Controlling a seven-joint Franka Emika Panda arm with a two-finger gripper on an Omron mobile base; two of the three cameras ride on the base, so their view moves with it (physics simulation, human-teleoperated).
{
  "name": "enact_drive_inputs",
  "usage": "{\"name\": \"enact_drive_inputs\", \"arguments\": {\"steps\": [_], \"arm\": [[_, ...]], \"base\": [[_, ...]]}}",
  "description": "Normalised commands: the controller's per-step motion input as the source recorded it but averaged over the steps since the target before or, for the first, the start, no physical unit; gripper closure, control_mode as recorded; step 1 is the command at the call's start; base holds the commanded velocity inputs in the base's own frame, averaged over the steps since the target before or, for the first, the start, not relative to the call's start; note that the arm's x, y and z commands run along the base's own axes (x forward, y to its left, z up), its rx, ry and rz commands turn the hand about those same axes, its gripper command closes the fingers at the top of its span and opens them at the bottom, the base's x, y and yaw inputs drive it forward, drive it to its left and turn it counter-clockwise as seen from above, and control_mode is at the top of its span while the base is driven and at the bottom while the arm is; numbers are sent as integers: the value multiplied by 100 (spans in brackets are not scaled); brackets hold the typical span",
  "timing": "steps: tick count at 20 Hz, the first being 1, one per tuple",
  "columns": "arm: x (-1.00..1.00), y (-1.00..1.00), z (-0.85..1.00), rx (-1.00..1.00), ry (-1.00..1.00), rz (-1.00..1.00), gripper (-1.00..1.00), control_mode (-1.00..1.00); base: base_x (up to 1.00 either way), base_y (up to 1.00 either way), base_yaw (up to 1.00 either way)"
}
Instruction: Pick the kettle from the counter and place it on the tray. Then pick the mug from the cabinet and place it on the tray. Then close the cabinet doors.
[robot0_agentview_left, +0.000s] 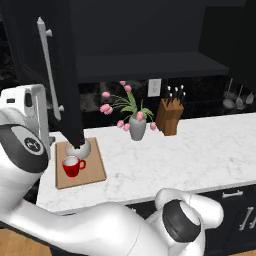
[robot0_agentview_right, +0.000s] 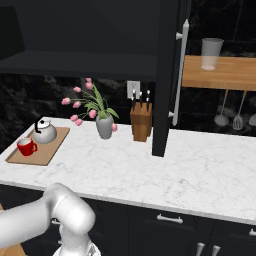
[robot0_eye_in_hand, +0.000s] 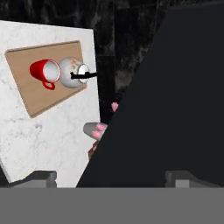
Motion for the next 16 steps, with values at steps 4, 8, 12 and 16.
{"name": "enact_drive_inputs", "arguments": {"steps": [4,8,12,16], "arm": [[42,-84,0,0,0,-17,-100,-100],[64,-83,-2,0,0,-4,-100,-100],[68,-84,0,0,0,0,-100,-100],[74,-81,0,0,0,0,-100,-100]], "base": [[0,0,0],[0,0,0],[0,0,0],[0,0,0]]}}
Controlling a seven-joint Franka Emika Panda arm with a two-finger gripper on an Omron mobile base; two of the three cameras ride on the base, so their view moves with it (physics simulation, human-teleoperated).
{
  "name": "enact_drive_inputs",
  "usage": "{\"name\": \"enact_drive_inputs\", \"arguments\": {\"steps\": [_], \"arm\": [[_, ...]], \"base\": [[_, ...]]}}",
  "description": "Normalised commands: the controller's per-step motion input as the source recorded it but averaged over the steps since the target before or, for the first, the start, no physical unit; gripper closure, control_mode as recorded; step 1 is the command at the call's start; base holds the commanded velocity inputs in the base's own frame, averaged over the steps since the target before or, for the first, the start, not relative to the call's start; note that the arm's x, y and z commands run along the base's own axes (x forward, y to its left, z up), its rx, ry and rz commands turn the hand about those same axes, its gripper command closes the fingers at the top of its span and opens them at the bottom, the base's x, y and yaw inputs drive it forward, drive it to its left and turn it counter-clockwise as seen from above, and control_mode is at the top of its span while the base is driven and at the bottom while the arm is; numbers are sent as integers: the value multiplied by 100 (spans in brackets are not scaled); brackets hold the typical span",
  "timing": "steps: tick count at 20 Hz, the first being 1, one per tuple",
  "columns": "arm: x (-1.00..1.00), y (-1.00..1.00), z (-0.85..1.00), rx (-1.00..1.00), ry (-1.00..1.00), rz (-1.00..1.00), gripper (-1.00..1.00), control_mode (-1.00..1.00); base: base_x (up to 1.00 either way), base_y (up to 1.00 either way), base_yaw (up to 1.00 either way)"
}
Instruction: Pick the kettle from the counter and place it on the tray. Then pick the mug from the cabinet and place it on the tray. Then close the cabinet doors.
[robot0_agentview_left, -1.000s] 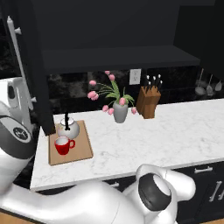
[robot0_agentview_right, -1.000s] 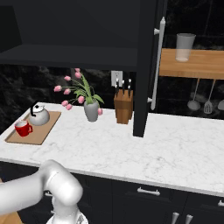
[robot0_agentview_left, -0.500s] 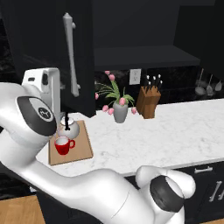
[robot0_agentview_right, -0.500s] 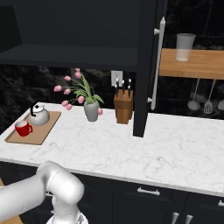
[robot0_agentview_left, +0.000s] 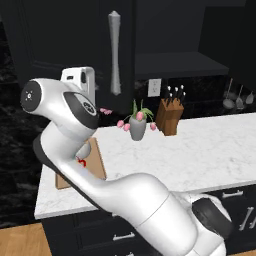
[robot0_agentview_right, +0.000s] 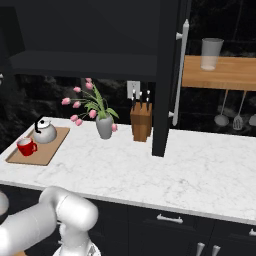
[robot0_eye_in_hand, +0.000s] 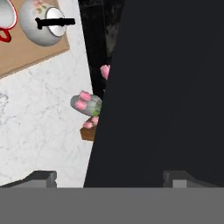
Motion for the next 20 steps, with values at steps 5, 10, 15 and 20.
{"name": "enact_drive_inputs", "arguments": {"steps": [5,10,15,20], "arm": [[93,-73,-7,3,0,0,-100,-100],[99,-67,-4,5,0,0,-100,-100],[100,-57,-6,14,2,3,-100,-100],[99,-45,-7,16,6,10,-100,-100]], "base": [[0,0,0],[0,0,0],[0,0,0],[0,0,0]]}}
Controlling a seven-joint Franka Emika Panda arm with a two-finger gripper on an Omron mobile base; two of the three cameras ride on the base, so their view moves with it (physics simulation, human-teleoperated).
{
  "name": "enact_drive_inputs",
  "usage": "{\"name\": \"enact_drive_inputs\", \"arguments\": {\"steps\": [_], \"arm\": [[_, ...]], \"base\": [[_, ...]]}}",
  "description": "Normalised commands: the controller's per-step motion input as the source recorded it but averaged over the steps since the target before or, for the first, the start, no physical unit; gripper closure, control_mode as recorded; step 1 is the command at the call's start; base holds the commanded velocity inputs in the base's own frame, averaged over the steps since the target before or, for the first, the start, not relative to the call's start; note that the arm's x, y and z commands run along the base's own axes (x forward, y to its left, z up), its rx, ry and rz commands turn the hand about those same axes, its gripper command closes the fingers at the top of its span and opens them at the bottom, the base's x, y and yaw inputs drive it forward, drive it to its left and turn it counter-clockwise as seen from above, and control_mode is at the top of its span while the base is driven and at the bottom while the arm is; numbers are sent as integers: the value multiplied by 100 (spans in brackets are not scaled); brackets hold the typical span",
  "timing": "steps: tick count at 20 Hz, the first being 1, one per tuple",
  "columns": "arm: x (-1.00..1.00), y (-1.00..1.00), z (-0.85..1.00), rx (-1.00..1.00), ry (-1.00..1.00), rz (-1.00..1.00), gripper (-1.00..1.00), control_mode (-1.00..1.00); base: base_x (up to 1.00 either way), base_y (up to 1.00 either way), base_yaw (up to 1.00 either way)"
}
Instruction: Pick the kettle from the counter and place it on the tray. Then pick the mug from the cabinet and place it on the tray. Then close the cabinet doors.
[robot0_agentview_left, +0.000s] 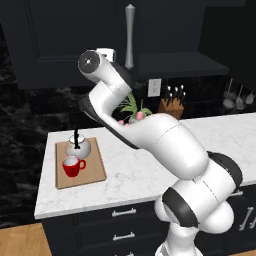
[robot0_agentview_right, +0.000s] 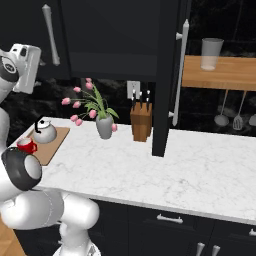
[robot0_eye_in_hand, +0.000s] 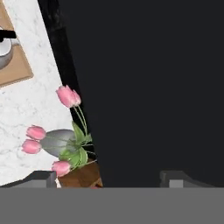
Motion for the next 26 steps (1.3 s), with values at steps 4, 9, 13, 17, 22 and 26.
{"name": "enact_drive_inputs", "arguments": {"steps": [4,9,13,17,22,26], "arm": [[85,-19,-6,6,0,17,-100,-100],[60,-3,-22,0,-7,21,-100,-100],[17,0,-33,-4,-2,23,-100,-100],[-56,-3,-12,-10,0,21,-100,-100],[-81,-23,-11,-5,-5,19,-100,-100],[-64,-50,0,0,0,0,-100,-100]], "base": [[0,0,0],[0,0,0],[0,0,0],[0,0,0],[0,0,0],[0,0,0]]}}
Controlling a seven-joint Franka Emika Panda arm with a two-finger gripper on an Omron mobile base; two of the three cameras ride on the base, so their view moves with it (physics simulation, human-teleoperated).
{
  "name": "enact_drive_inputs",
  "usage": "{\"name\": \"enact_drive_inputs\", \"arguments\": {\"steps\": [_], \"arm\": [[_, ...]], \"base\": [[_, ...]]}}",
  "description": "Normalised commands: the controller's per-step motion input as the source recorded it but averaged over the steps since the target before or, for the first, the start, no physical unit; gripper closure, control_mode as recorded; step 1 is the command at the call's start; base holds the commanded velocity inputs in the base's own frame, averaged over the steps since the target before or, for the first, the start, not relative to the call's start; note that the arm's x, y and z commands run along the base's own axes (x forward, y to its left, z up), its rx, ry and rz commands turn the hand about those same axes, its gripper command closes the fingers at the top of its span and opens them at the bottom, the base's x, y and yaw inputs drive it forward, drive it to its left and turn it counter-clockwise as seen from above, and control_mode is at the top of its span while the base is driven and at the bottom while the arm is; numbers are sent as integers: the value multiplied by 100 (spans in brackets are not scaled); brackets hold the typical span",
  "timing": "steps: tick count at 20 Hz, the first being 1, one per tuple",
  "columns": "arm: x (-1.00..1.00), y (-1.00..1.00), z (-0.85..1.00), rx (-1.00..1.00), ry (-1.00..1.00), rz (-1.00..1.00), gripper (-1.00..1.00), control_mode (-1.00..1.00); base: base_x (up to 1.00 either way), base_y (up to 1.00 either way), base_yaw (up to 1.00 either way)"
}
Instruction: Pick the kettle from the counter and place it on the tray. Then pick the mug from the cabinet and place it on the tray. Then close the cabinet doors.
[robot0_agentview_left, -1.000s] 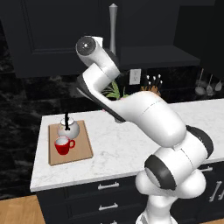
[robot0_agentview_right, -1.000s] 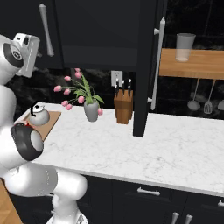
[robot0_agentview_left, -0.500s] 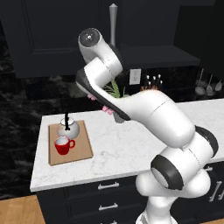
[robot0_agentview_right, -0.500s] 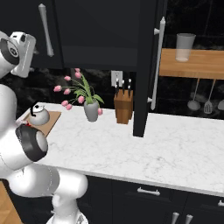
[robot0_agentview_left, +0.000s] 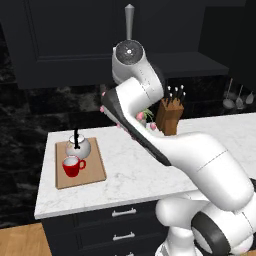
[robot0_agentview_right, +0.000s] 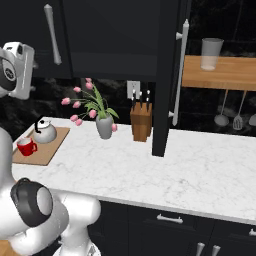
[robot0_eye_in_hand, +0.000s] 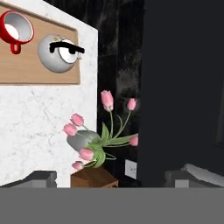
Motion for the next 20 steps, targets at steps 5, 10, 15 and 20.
{"name": "enact_drive_inputs", "arguments": {"steps": [5,10,15,20], "arm": [[-76,-48,0,-1,1,0,-100,-100],[-67,-33,5,-1,0,4,-100,-100],[-77,-33,13,0,-5,7,-100,-100],[-71,-34,7,0,-2,2,-100,-100]], "base": [[0,0,0],[0,0,0],[0,0,0],[0,0,0]]}}
